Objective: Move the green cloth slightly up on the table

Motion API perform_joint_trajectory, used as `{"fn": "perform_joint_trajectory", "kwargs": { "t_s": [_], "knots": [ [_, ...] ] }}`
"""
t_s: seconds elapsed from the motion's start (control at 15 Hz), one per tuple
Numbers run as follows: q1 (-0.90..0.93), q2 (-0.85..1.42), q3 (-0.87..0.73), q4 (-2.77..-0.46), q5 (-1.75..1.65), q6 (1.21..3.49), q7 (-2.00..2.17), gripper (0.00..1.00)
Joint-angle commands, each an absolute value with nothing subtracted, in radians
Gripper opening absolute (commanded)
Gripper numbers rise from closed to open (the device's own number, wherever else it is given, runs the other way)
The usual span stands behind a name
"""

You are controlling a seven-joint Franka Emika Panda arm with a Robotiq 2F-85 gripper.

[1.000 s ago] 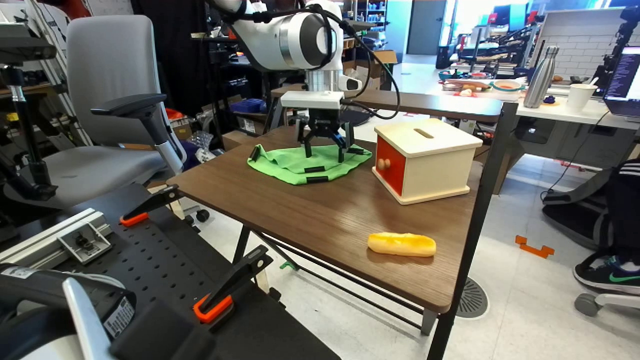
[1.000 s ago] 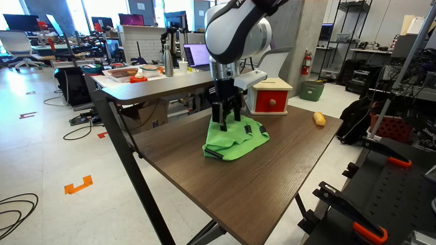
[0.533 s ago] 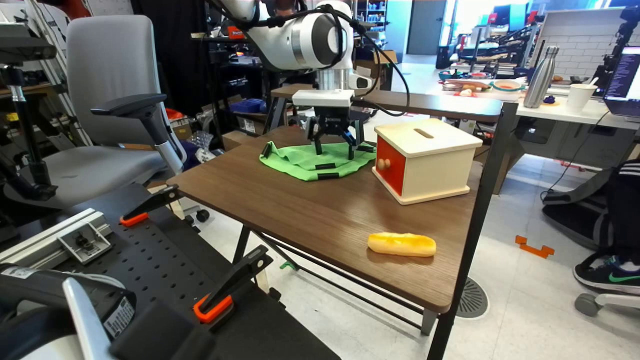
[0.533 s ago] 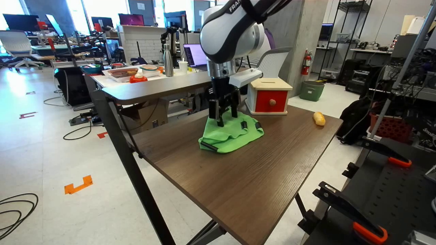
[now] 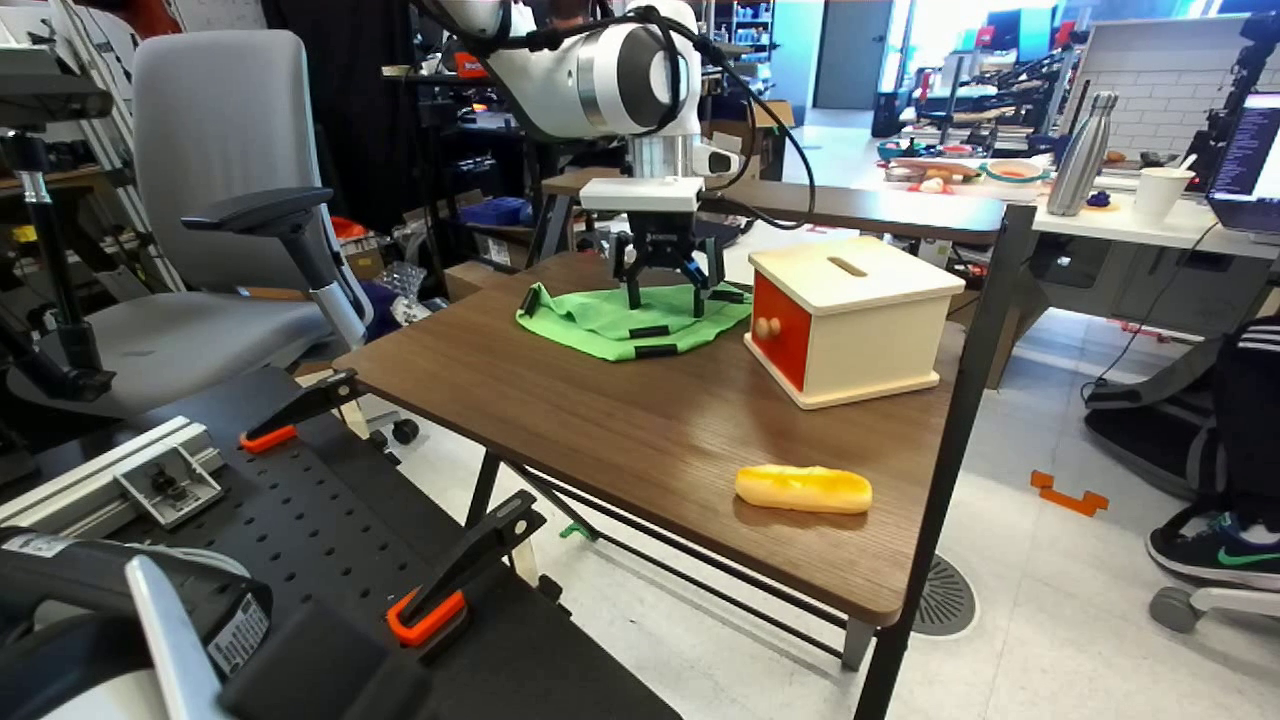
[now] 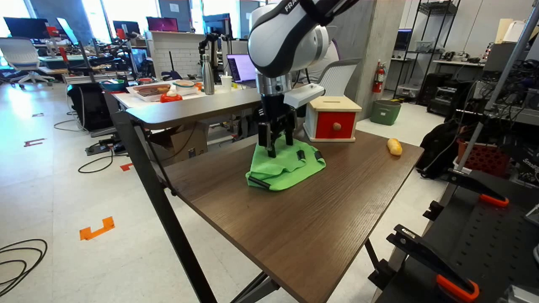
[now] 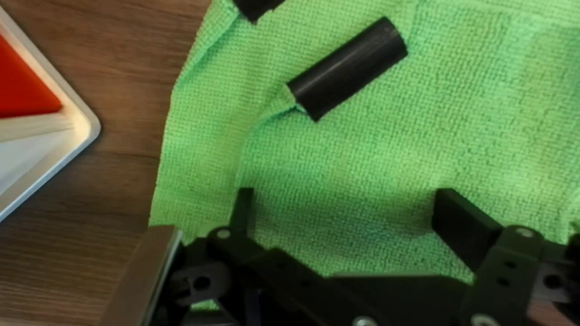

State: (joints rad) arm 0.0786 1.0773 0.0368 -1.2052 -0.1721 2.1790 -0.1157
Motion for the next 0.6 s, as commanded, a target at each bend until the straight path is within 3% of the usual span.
{"fn": "perform_joint_trajectory", "kwargs": {
  "t_s": [0.0,0.4,0.47,0.53],
  "knots": [
    [0.089,0.911,0.028,-1.441,-0.192,2.252,-0.142,1.0],
    [0.036,0.7,0.037,-1.72,-0.176,2.435,-0.184,1.0],
    [0.065,0.814,0.033,-1.567,-0.173,2.373,-0.157,1.0],
    [0.055,0.78,0.032,-1.61,-0.173,2.387,-0.163,1.0]
  ]
}}
